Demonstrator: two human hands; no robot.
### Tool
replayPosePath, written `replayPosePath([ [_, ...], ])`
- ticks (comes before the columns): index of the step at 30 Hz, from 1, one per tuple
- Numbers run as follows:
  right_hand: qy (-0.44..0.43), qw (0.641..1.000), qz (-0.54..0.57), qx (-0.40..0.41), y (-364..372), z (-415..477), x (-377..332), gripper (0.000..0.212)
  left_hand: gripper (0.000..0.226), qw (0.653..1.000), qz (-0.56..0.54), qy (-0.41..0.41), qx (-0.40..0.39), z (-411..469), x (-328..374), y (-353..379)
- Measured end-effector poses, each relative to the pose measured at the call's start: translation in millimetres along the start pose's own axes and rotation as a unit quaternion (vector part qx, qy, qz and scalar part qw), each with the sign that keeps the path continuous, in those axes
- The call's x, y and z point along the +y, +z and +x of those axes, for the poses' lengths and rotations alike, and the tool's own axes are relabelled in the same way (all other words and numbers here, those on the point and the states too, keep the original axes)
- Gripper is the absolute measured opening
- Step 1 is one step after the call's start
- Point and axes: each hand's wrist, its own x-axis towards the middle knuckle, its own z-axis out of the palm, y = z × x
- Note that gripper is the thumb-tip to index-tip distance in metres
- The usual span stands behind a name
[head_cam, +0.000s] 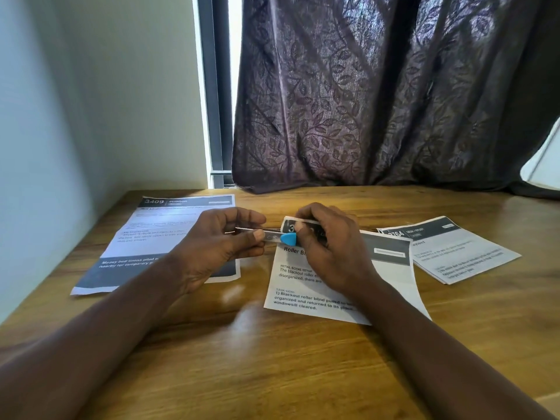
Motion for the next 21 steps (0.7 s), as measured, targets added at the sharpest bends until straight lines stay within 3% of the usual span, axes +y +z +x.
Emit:
replayPosePath([
  [9, -0.011, 0.996, -0.013, -0.088, -15.3, -2.7, -7.3, 0.059, 0.024, 0.99, 0.125, 0.063, -0.022, 4.0, -2.3, -3.0],
  [21, -0.035, 0.989, -0.048, -0.134, -2.8, -0.7, -1.8, 0.041, 0.024, 0.946, 0.296, 0.118, -0.055, 9.9, -6.6, -13.8],
])
